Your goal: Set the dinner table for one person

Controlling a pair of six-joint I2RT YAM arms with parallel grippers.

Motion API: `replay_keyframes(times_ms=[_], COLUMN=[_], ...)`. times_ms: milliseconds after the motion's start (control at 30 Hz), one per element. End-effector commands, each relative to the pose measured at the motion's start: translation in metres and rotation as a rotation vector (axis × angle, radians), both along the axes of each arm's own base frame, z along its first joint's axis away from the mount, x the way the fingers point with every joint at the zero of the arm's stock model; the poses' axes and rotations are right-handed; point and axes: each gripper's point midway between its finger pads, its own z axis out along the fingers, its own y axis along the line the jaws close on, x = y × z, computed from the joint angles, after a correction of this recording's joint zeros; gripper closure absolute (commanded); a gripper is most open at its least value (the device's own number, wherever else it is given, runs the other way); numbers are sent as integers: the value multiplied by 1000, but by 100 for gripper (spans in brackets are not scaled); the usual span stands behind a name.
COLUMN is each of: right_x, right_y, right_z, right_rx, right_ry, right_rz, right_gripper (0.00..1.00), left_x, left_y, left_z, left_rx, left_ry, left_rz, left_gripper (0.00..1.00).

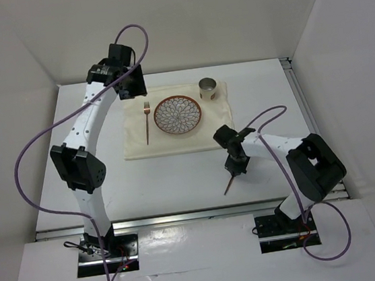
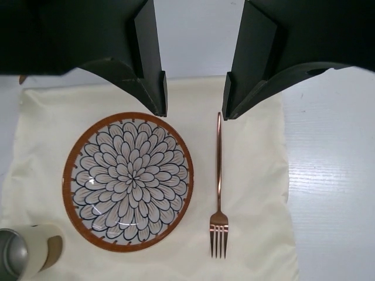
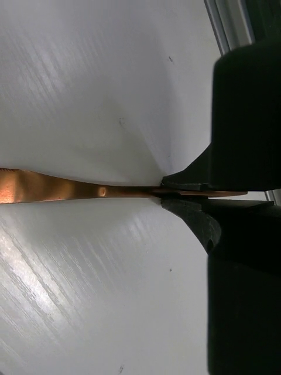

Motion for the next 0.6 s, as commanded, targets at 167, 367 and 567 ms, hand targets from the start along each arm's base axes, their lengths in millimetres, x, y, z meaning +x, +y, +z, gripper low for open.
replay_keyframes(times_ms=[167,367,567], right_x=[37,115,178], right_y=[-19,10,35], right_z=[72,128,137], right_rx=[-145,-88,61], right_ry=[-212,-374,-399], right_rz=[90,457,657], right_gripper=[100,100,100], left_x=[-28,-35,-35], left_y=[2,5,10], left_z=[26,35,35], left_rx=[-22,-49,-28], left_ry=[-13,-47,-41], left_rz=[-30,14,30], left_gripper=[41,41,42])
